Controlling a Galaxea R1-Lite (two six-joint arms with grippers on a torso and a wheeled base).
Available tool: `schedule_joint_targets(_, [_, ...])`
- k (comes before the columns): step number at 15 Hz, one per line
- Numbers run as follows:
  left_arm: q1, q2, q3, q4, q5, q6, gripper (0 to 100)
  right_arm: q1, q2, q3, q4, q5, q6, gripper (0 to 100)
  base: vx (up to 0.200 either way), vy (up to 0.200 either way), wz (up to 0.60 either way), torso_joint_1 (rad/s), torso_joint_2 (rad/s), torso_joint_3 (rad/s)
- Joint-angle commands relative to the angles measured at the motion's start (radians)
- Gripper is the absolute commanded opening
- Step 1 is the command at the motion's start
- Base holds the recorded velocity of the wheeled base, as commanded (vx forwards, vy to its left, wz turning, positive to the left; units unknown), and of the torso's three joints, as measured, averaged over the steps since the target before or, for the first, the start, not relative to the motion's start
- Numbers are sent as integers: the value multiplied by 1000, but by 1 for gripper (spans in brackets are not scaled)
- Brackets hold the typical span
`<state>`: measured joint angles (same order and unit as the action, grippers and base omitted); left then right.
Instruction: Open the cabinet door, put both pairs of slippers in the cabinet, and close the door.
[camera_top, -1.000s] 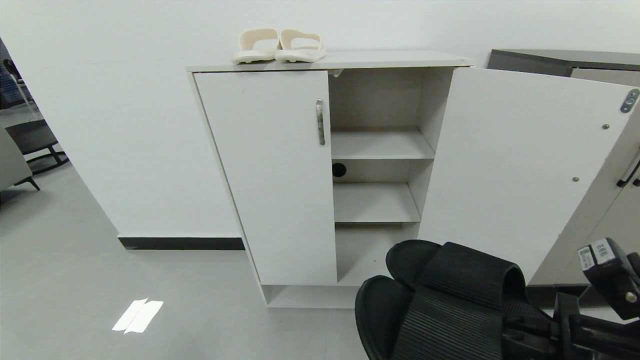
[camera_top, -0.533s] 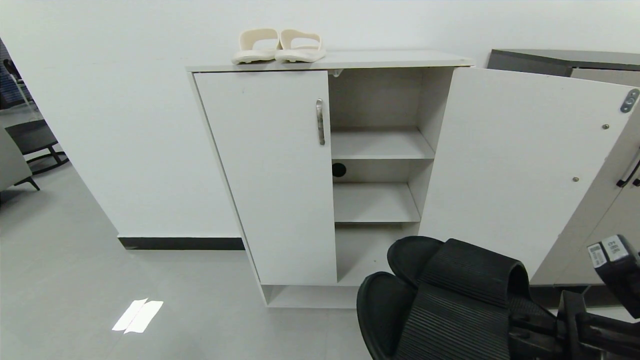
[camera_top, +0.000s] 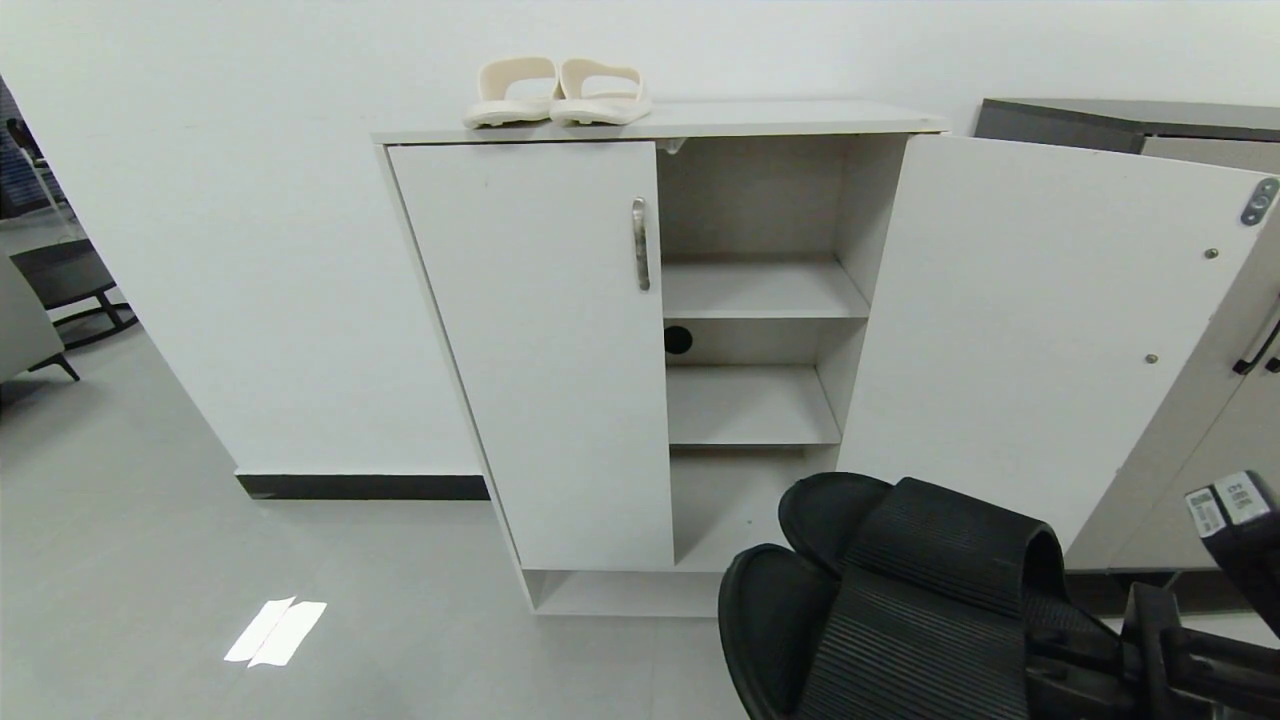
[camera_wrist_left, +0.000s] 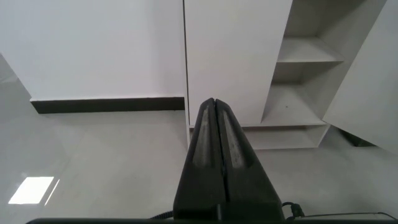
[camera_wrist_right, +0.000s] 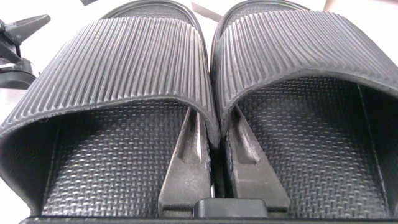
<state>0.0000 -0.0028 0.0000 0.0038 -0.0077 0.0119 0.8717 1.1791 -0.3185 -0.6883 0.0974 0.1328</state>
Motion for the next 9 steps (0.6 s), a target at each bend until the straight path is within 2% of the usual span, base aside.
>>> schedule_joint_targets(1, [0,3,0,1,0,0,0,0,-3,-2,13,-1,1,0,0,0,0,0,0,0])
schedule_joint_targets(4, [0,3,0,1,0,0,0,-2,11,-33,56,-7,11,0,0,0,0,0,0,0])
schedule_joint_targets(6, [0,3,0,1,0,0,0,0,66,-105,144,-122,25,0,0,0,0,0,0,0])
schedule_joint_targets(9, [0,3,0,-1,0,0,0,44,246,-277,159,-300,243,0,0,0,0,0,0,0])
